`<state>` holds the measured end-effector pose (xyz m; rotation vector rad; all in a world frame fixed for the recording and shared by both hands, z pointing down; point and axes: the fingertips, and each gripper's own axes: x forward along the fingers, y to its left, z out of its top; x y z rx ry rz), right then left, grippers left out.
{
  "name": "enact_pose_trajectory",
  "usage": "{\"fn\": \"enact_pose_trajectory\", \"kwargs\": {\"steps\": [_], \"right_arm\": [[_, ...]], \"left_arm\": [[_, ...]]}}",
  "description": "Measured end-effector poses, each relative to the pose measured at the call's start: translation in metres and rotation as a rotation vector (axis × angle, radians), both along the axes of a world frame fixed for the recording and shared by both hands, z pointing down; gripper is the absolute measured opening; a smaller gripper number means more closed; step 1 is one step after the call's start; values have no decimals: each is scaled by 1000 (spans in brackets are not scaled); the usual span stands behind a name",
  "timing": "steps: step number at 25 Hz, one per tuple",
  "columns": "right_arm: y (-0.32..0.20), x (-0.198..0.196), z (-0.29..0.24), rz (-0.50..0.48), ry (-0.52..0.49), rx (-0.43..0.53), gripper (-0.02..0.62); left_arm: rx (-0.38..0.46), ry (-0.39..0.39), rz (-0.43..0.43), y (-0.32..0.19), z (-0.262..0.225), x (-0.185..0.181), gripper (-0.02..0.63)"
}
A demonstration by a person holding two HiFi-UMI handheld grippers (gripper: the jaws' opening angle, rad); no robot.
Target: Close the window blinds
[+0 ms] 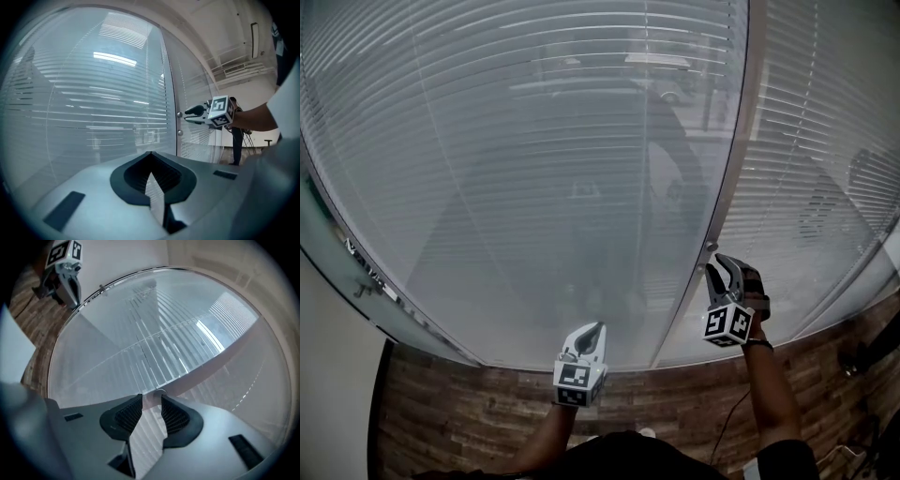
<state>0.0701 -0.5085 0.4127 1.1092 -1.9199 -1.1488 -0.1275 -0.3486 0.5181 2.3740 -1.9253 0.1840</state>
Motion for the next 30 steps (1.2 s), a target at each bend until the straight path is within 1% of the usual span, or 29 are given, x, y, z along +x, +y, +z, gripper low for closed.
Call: {"fn": "enact_pose_trajectory", "kwargs": {"steps": [2,3,6,8,10,12,15,18,19,21,24,26,30], "right_arm": [[12,-2,9,-28,-96,-59,126],[19,-4,11,-43,-161,-100,126],[40,-11,9,-67,-443,-242,126],[50,-16,15,-83,-597,-304,126],[59,-23,22,-83,-725,-372,107],[66,-27,25,-61,-807,-418,88],[73,-29,34,-49,-889,-448,55],[83,-23,37,-23,-958,-467,24],[86,-20,40,-3,-965,-475,9],[92,-16,49,31,-964,-491,3],[103,-20,56,40,-965,-486,3],[109,-26,60,47,-964,-490,3],[113,-29,69,90,-963,-520,3]], "left_arm": [[4,5,-6,1,-3,-2,0],[4,7,-9,1,-4,-3,0],[7,30,-26,1,-5,-10,0],[9,28,-40,2,-6,-16,0],[19,3,-51,4,-11,-19,0],[31,-21,-54,7,-14,-21,0],[39,-14,-59,9,-18,-25,0],[39,10,-78,13,-19,-34,0],[42,19,-90,16,-21,-39,0],[53,37,-114,20,-29,-47,0],[61,21,-108,25,-31,-58,0],[59,11,-119,31,-32,-68,0],[50,24,-150,47,-32,-91,0]]}}
